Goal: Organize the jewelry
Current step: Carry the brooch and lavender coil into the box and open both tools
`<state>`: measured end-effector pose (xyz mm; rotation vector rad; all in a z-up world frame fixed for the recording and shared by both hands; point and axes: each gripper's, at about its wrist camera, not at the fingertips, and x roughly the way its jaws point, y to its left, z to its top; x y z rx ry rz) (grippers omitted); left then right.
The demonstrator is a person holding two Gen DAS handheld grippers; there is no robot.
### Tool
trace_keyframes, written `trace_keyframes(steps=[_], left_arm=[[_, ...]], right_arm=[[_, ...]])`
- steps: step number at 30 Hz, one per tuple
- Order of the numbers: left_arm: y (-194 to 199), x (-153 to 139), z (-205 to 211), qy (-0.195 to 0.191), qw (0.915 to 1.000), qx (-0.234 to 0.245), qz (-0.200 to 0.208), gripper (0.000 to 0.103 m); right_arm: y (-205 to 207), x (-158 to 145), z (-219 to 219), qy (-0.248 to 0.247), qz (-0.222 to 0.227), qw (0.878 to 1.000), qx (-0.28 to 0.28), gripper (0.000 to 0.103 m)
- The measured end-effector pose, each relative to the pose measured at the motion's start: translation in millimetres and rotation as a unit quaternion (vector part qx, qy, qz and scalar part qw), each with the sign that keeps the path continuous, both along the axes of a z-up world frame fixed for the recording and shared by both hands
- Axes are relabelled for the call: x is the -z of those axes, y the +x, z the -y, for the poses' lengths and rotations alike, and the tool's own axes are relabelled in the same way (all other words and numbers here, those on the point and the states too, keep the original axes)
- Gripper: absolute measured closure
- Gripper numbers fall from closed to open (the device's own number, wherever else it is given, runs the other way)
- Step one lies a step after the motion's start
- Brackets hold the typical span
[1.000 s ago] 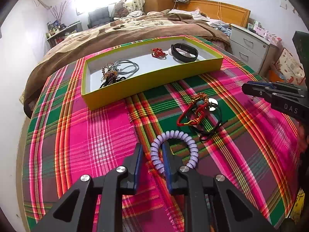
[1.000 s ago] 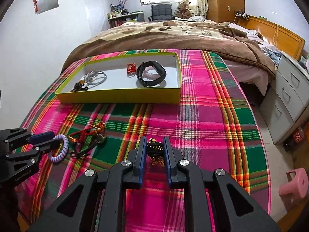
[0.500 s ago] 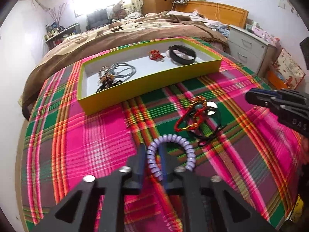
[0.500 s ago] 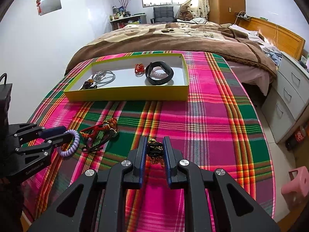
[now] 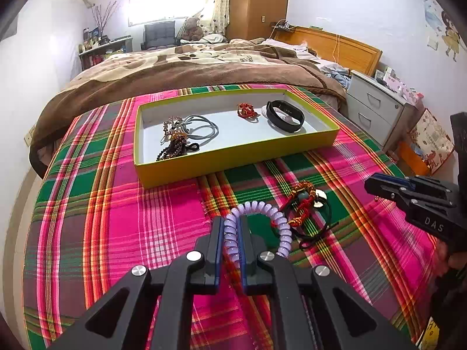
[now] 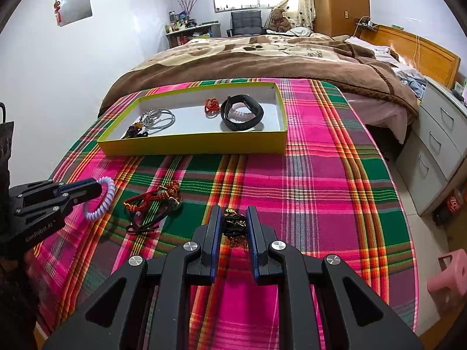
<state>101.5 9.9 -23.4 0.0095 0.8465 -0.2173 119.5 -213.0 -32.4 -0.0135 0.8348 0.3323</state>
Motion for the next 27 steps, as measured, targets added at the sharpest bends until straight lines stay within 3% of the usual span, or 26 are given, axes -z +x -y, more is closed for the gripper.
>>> trace_keyframes(steps=[13,27], left_arm=[[37,-27,-13,-0.018,0.9992,-0.027,0.025,0.094],[102,-28,-33,-0.032,0.9976,-0.059,0.018,0.094]], right_arm=[[29,-21,-16,0.001,0.025,1.000,-0.008,0.086],[87,-33,-38,-0.001,0.031,0.999,-0.020,0.086]])
